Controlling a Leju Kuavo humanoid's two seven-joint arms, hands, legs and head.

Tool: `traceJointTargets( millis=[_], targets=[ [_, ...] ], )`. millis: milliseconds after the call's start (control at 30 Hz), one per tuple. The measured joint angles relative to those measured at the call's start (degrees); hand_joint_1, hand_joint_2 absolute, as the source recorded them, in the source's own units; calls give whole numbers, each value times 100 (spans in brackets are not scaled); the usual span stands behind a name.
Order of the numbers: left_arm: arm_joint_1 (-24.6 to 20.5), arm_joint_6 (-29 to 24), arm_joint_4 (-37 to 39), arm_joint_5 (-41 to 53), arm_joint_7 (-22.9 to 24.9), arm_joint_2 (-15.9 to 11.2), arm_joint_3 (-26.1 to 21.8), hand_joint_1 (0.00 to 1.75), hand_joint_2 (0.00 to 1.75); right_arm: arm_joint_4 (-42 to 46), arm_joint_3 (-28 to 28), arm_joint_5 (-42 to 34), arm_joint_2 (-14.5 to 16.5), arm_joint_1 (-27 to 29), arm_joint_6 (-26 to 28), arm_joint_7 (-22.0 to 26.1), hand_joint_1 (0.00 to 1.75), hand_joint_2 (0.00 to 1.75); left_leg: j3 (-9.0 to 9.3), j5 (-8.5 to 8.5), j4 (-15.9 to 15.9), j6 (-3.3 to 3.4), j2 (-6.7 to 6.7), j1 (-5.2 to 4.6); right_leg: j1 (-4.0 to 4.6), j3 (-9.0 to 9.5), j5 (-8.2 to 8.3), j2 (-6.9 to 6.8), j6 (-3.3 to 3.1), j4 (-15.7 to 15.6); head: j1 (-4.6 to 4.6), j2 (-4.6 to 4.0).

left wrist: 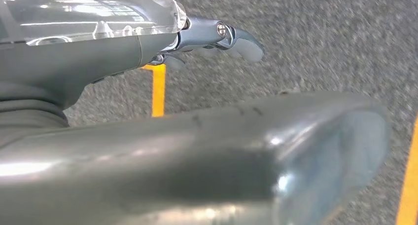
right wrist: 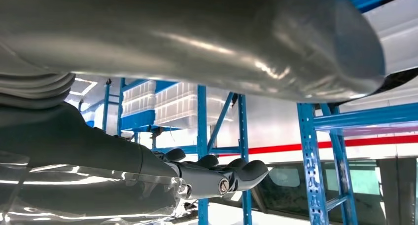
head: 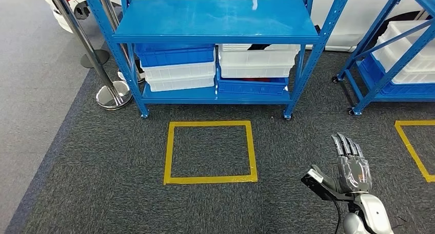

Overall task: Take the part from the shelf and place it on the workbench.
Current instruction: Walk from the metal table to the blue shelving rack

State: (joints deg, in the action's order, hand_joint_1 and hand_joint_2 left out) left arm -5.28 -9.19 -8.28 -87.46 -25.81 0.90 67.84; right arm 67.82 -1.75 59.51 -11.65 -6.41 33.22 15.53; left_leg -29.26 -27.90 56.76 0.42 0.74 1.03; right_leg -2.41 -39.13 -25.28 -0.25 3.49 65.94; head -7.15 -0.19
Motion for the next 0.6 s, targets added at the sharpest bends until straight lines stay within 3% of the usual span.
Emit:
traceJointTargets(
  millis=[33,67,167,200,233,300,367,433,467,500,567,600],
  targets=[
    [-2,1,0,-4,-1,-2,-5,0,0,-15,1,3,1,-22,-11,5,0,0,46,-49,13,-50,5,9,3,138,110,-18,-6,-333,0,1],
    [-5,2,0,-7,-2,-6,-13,0,0,-36,2,9,1,-53,-22,9,0,0,72,-88,8,-99,13,8,19,222,143,-34,-53,-541,-1,0],
    [-9,5,0,-13,-9,-14,-39,0,0,-101,5,24,4,-153,-36,16,0,0,132,-103,23,-223,39,-13,60,291,35,-8,-291,-652,-3,1],
    [-8,6,0,-8,-13,-14,-44,0,0,-113,5,28,5,-173,-31,17,0,0,93,-55,159,-252,35,-7,58,351,6,11,-347,-667,-3,2],
    [-10,7,0,3,-19,-14,-45,0,0,-124,5,33,5,-195,-23,18,0,0,-37,18,414,-269,23,6,63,429,-41,23,-392,-681,-6,2],
    [-7,8,0,37,-33,-14,-45,0,0,-145,6,40,9,-222,-6,18,0,0,-519,69,1154,-278,-6,13,90,616,-152,31,-458,-726,-9,2],
    [18,8,0,60,-39,-13,-44,0,0,-172,7,43,21,-230,4,18,0,0,-1054,-283,1705,-252,-15,-7,137,845,-298,53,-500,-784,-10,2],
    [47,8,0,67,-39,-13,-44,0,0,-193,7,43,34,-227,9,18,0,0,-1368,-715,1692,-174,-21,-54,199,1116,-469,92,-531,-835,-9,2],
    [57,7,0,74,-39,-13,-44,0,0,-199,7,43,40,-227,11,16,0,0,-1431,-733,1475,-98,-31,-89,237,1254,-564,108,-545,-854,-9,2],
    [69,7,1,81,-39,-14,-44,0,0,-203,7,45,46,-222,14,14,0,0,-1455,-509,1160,8,-54,-138,269,1384,-663,120,-562,-871,-9,2],
    [104,4,14,100,-37,-44,-43,0,0,-222,7,53,79,-205,20,1,0,0,-1430,517,462,223,-158,-276,303,1604,-872,155,-578,-898,-8,1],
    [117,4,19,106,-34,-56,-42,0,0,-227,7,57,95,-190,22,-11,0,0,-1385,927,237,272,-202,-342,297,1702,-967,177,-570,-934,-8,1]
  ],
)
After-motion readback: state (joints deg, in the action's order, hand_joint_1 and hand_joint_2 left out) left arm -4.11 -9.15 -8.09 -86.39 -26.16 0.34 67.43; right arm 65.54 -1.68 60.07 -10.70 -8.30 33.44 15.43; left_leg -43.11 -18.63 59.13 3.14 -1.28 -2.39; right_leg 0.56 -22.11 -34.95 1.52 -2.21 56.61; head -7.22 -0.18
